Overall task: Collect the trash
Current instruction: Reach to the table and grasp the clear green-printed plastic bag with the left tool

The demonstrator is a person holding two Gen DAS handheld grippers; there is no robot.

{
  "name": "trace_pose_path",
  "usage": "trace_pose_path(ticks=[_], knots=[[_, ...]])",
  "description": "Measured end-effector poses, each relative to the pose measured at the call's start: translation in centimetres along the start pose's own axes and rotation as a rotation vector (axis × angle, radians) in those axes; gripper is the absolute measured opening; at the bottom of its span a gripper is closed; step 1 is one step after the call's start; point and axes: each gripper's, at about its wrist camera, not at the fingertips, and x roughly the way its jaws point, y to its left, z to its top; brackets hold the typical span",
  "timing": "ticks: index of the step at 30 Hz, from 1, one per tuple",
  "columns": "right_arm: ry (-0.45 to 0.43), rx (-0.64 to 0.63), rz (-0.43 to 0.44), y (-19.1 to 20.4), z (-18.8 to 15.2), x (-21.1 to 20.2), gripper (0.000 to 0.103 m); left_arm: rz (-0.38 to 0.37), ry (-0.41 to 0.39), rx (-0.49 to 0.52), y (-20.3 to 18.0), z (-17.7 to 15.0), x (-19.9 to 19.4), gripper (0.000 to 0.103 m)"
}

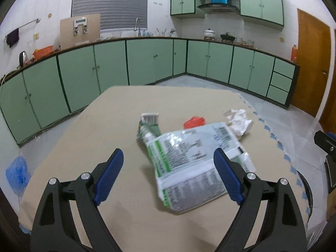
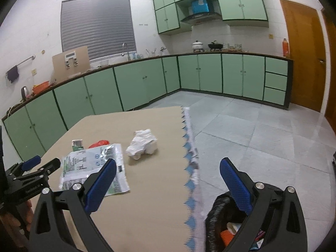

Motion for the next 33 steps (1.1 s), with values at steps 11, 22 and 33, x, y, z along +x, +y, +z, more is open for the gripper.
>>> trace_pose_path(ticks=[11, 22, 33], knots=[[0.033, -0.034, 0.001, 1.3, -0.6, 1.6, 0.097, -0.035, 0.073, -0.014, 0.7, -1.7, 2.7, 0.085], [0.047, -0.049, -0.014, 0.8, -1.0, 2.3, 0.097, -0.093, 0.13, -0.008, -0.6, -2.7, 4.6, 0.081], [0.055, -0.036, -0.025, 0.3, -1.3, 2.3, 0.097, -0.073, 0.096, 0.018, -1.4, -3.3, 3.6, 0.022]])
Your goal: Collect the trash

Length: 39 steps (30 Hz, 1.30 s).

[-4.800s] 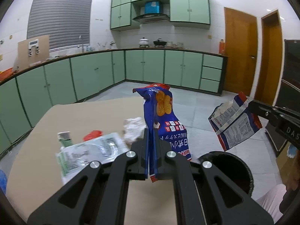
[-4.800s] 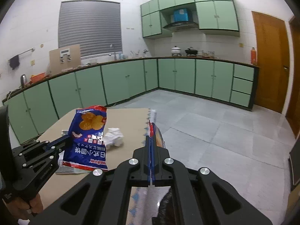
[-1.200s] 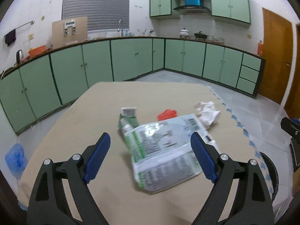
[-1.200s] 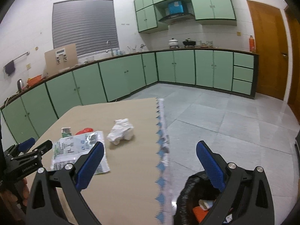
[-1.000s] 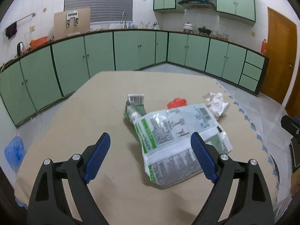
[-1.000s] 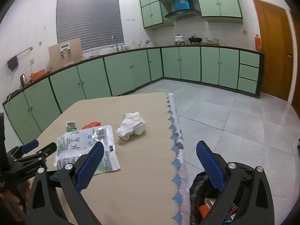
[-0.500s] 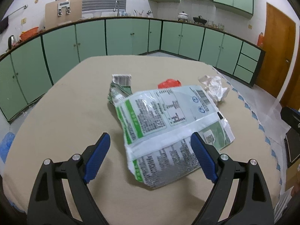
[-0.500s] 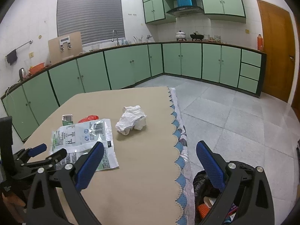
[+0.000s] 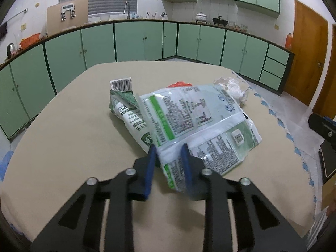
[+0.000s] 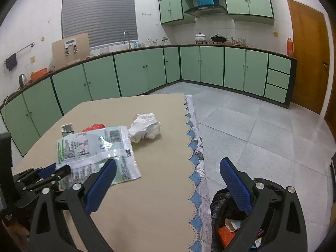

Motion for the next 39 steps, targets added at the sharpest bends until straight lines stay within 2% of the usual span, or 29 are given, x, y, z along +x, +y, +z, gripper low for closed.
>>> trace_pose_path(ticks=[8, 19, 22, 26, 28, 29, 30, 32, 33, 34, 39], knots=[[-0.007, -0.012, 0.001, 0.5, 0.1, -0.5, 0.097, -0.024, -0.058, -0.01, -0.6, 0.3, -2.1, 0.015], [-0.031, -0.047, 0.028, 2.4, 1.0, -1.4, 0.097, -0.022, -0.122, -0.074, 1.5, 0.9, -4.4, 0.01], [-0.03, -0.063, 0.037, 3.4, 1.0, -1.4, 0.097, -0.025, -0.105, -0.078, 2.1, 0.8, -4.0, 0.01], [-0.014, -0.086, 0.044, 4.2, 0.7, -1.0, 0.097, -0.068, -0.018, -0.094, 2.5, 0.3, -2.2, 0.014], [0.002, -0.095, 0.042, 4.3, 0.5, -0.6, 0.097, -0.075, 0.002, -0.094, 2.4, 0.1, -1.7, 0.022], [0.008, -0.095, 0.041, 4.2, 0.4, -0.3, 0.097, -0.076, 0.004, -0.091, 2.3, -0.1, -1.5, 0.034], [0.016, -0.094, 0.04, 4.1, 0.3, -0.1, 0.097, -0.075, 0.003, -0.088, 2.4, -0.2, -1.4, 0.04], [0.024, -0.089, 0.038, 4.0, -0.1, 0.1, 0.097, -0.078, 0.003, -0.077, 2.3, -0.2, -1.2, 0.046], [0.026, -0.084, 0.037, 3.8, -0.1, 0.3, 0.097, -0.082, 0.007, -0.073, 2.2, -0.2, -1.0, 0.058], [0.026, -0.08, 0.037, 3.6, -0.2, 0.3, 0.097, -0.087, 0.011, -0.071, 2.1, -0.2, -0.8, 0.064], [0.03, -0.074, 0.031, 3.2, -0.3, 0.8, 0.097, -0.108, 0.044, -0.069, 1.6, -0.2, 0.4, 0.076]])
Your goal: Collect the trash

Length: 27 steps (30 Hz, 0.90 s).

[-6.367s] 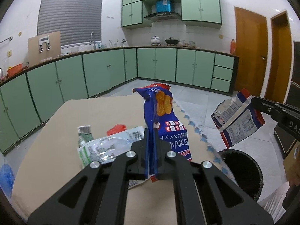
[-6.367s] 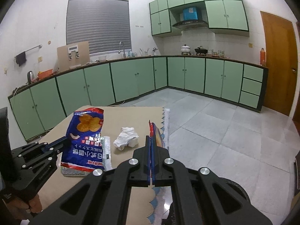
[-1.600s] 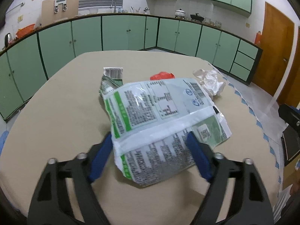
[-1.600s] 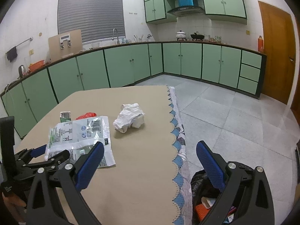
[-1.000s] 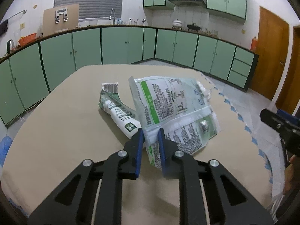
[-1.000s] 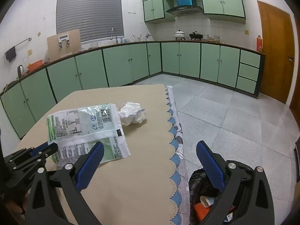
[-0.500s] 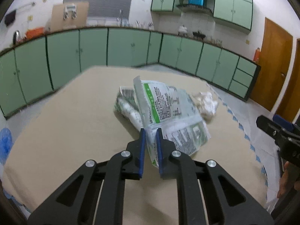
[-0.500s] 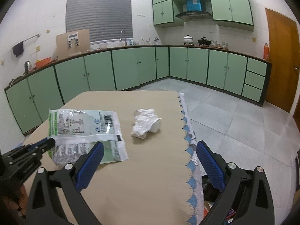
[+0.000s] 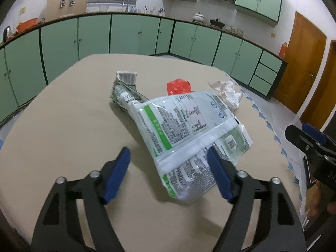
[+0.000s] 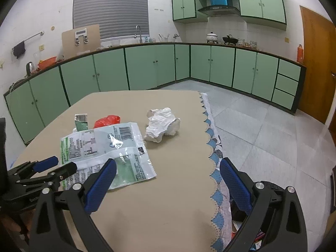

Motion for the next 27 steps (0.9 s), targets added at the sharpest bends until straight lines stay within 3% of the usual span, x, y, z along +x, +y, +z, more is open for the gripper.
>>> trace_pose_path(ticks=[3, 6, 10, 19, 27], knots=[[0.003, -0.003, -0.004, -0.2, -0.2, 0.1, 0.097, -0.008, 0.033, -0.004, -0.2, 0.1, 1.1, 0.075], [0.007, -0.003, -0.008, -0.6, -0.3, 0.4, 0.097, 0.006, 0.043, -0.003, -0.4, -0.2, 1.7, 0.039], [0.004, 0.006, -0.016, -1.0, -0.2, 0.5, 0.097, 0.038, 0.008, 0.005, -0.8, -0.5, 1.3, 0.02], [-0.018, 0.008, -0.022, -1.0, 0.0, -0.3, 0.097, 0.023, -0.092, -0.003, -1.5, 0.1, -1.8, 0.012], [-0.037, -0.002, -0.005, 0.2, 0.8, -0.7, 0.097, 0.04, -0.227, -0.036, -0.4, 1.4, -5.6, 0.008]])
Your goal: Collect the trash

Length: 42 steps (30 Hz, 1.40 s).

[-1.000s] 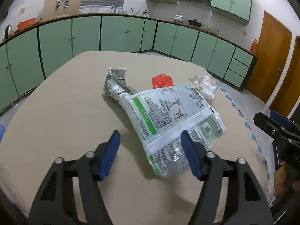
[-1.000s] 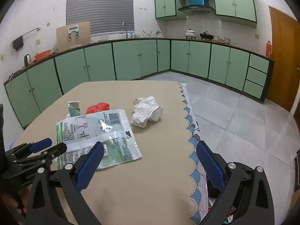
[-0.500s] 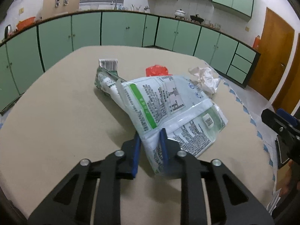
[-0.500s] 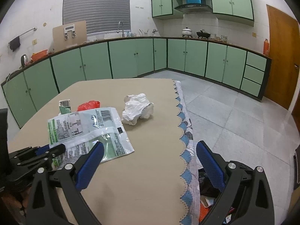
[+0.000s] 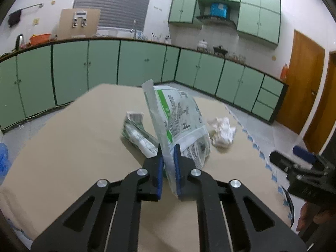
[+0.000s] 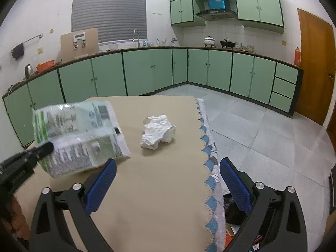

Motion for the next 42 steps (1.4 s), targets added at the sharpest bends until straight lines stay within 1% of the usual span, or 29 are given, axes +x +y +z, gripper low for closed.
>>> trace_pose_path(ticks=[6, 8, 10, 12, 16, 18, 22, 26, 28, 29, 31, 32, 34, 35, 37, 38, 40, 42], knots=[[-0.021, -0.02, 0.056, 2.5, 1.0, 0.2, 0.097, 0.034, -0.101, -0.031, 1.9, 1.7, -2.9, 0.007], [-0.03, -0.025, 0.071, 3.4, 1.2, 0.4, 0.097, 0.068, -0.135, -0.015, 2.4, 2.2, -3.6, 0.007], [-0.031, -0.022, 0.089, 4.3, 1.4, 0.7, 0.096, 0.108, -0.149, -0.004, 3.1, 2.4, -3.7, 0.007], [-0.029, -0.013, 0.109, 5.1, 1.5, 1.1, 0.096, 0.135, -0.146, -0.011, 4.1, 2.2, -3.8, 0.007], [-0.03, -0.017, 0.128, 6.6, 1.3, 1.8, 0.096, 0.216, -0.139, -0.013, 5.9, 1.3, -3.6, 0.007], [-0.022, -0.026, 0.132, 7.4, 1.1, 2.7, 0.096, 0.233, -0.125, -0.012, 6.4, 0.9, -3.4, 0.007], [0.018, -0.033, 0.129, 8.5, 0.6, 4.7, 0.092, 0.225, -0.103, -0.005, 6.5, 0.3, -3.1, 0.007], [0.062, -0.029, 0.122, 8.8, 0.4, 6.6, 0.087, 0.208, -0.086, 0.02, 5.7, -0.2, -2.5, 0.007], [0.09, -0.029, 0.122, 8.9, 0.4, 7.6, 0.081, 0.204, -0.079, 0.023, 5.6, -0.4, -2.2, 0.007], [0.101, -0.029, 0.125, 8.9, 0.4, 8.0, 0.08, 0.206, -0.077, 0.022, 5.7, -0.4, -2.1, 0.007], [0.119, -0.034, 0.134, 9.0, 0.5, 8.5, 0.071, 0.212, -0.071, 0.017, 6.1, -0.5, -1.8, 0.007], [0.128, -0.044, 0.139, 9.1, 0.6, 8.8, 0.069, 0.214, -0.068, 0.014, 6.2, -0.5, -1.6, 0.007], [0.146, -0.061, 0.145, 9.4, 0.4, 9.1, 0.057, 0.218, -0.059, 0.008, 6.4, -0.4, -1.2, 0.007], [0.154, -0.066, 0.149, 9.5, 0.4, 9.3, 0.054, 0.217, -0.056, 0.006, 6.6, -0.5, -1.0, 0.007], [0.172, -0.081, 0.157, 9.7, 0.2, 9.5, 0.038, 0.22, -0.049, 0.007, 6.6, -0.5, -0.7, 0.007], [0.18, -0.088, 0.163, 9.8, 0.1, 9.5, 0.033, 0.221, -0.045, 0.01, 6.6, -0.6, -0.6, 0.007], [0.187, -0.098, 0.174, 9.9, -0.1, 9.4, 0.015, 0.224, -0.037, 0.012, 6.5, -0.6, -0.4, 0.007], [0.181, -0.111, 0.176, 10.0, -0.2, 9.1, 0.009, 0.225, -0.032, 0.011, 6.3, -0.5, -0.1, 0.007]])
